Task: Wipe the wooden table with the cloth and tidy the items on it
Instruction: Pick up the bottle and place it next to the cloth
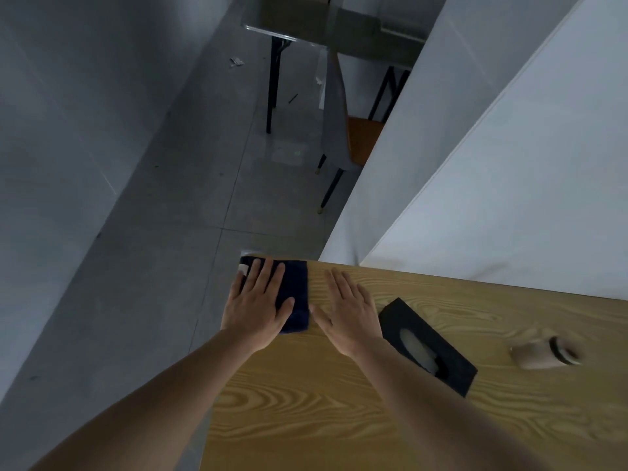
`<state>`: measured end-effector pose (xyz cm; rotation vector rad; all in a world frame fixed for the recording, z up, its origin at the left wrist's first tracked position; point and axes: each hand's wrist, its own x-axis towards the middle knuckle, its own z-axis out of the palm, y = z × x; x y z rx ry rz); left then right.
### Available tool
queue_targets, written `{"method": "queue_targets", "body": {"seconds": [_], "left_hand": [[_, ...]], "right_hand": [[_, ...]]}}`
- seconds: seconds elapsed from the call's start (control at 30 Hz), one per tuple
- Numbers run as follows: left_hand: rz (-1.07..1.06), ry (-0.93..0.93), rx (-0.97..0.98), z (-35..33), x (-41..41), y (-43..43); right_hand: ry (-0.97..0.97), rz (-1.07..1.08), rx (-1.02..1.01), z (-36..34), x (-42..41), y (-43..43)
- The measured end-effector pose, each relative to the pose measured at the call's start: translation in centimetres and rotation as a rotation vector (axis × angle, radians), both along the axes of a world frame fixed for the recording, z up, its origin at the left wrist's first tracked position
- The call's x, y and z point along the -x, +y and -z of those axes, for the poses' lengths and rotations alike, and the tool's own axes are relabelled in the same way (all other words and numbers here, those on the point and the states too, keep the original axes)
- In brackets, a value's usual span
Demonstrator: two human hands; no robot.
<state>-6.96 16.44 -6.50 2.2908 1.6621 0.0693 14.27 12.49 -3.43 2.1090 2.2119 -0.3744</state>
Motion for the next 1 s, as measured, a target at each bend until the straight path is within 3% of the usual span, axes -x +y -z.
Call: {"method": "queue_targets", "body": {"seconds": [0.47,0.73,1.0], "left_hand": [[0.232,-0.042,-0.01,-10.5,-15.4,-7.2],[0.261,-0.027,-0.054,-11.8,-27.5,-12.2],[0.255,-0.091,0.095,-11.2,-40.6,-16.0]], "right_hand": [[-0.07,0.183,-0.116,-10.3,-14.7,-9.1],[-0.052,0.171,-0.083,-13.3,-29.5,-13.8],[0.02,0.177,0.005,-12.1,-42.8,-17.9]]}}
